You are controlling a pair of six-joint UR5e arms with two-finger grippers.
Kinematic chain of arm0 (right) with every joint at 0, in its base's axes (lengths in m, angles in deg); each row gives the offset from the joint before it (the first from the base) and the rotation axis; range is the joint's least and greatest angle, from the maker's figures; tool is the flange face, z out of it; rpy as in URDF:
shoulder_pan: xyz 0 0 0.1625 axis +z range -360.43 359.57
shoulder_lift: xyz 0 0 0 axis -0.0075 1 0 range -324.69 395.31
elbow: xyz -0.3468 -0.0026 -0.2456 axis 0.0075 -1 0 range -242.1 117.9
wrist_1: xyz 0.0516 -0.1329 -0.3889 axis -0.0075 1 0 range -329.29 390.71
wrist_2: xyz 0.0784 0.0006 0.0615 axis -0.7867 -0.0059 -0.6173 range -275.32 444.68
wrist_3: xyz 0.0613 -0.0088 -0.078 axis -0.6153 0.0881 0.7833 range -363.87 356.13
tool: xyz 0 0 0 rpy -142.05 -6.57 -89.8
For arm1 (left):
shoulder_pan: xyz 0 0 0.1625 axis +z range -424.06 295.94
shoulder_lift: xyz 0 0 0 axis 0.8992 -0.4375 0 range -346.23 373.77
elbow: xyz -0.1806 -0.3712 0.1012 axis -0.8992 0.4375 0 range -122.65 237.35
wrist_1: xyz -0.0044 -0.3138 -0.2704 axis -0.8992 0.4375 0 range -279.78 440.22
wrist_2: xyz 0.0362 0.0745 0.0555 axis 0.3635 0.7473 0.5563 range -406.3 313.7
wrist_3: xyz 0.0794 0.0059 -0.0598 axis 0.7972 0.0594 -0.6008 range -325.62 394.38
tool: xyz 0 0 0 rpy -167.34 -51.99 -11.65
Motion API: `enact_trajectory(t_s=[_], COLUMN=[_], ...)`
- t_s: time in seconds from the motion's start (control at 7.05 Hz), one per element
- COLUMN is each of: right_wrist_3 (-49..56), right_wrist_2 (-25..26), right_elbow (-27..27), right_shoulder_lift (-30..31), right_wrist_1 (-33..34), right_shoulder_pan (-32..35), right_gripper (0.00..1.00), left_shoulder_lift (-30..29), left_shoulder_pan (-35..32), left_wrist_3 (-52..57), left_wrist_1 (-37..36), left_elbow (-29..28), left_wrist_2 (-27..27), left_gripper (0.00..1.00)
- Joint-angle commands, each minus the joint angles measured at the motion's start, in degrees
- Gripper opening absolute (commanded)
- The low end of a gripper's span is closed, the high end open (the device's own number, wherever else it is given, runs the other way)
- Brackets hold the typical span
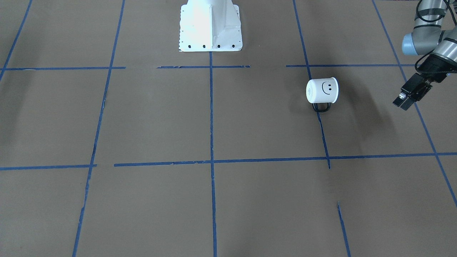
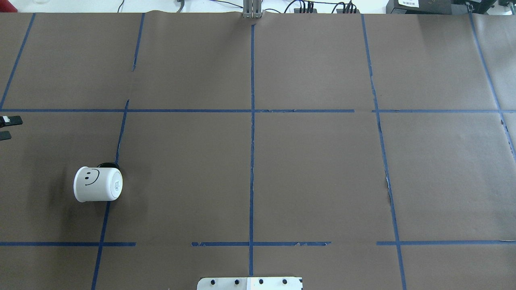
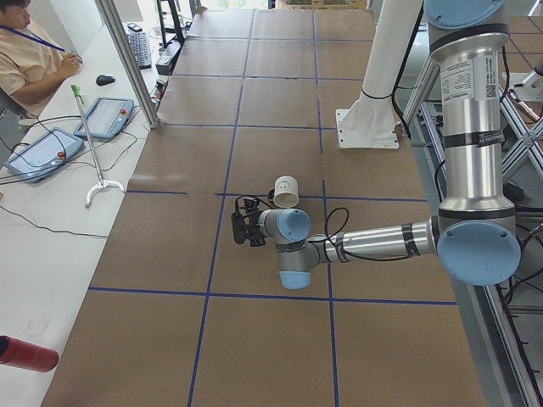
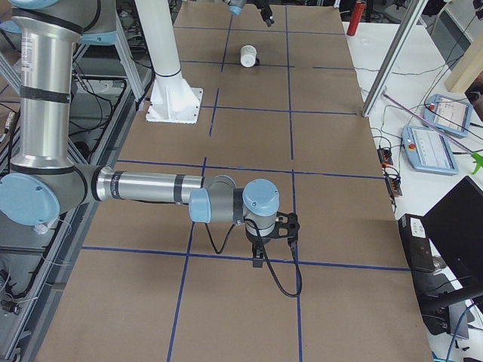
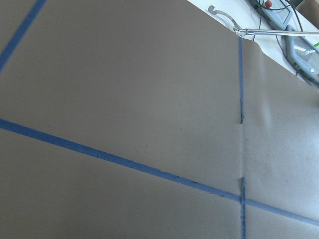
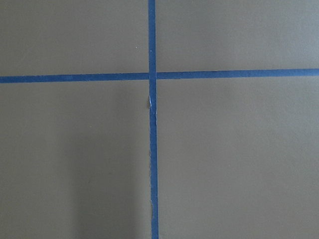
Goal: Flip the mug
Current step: 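Reach the left gripper to the sideways white mug and grasp its rim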
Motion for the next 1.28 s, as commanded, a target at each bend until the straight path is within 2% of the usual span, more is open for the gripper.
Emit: enact_trajectory(t_s=[0.0, 0.28, 0.85, 1.13], right_wrist_3=[0.0, 0.1, 0.0, 0.1], right_wrist_2=[0.0, 0.0, 0.0, 0.0], right_elbow=[0.0, 0.0, 0.0, 0.0], right_shoulder_lift=[0.0, 0.0, 0.0, 0.0], right_wrist_1=[0.0, 0.0, 0.0, 0.0], right_shoulder_pan=[0.0, 0.0, 0.0, 0.0], right_gripper=[1.0, 1.0, 1.0, 1.0], left_shoulder_lift=[0.8, -0.7, -5.6, -5.6], left_shoulder_pan=[5.8, 9.5, 14.2, 16.5], left_wrist_3=[-9.7, -13.9, -14.7, -14.8], left_wrist_1=[8.4, 11.2, 11.6, 11.7], left_elbow=[0.2, 0.3, -0.6, -1.7], left_wrist_2=[4.2, 4.3, 4.4, 4.1], left_gripper=[1.0, 1.0, 1.0, 1.0])
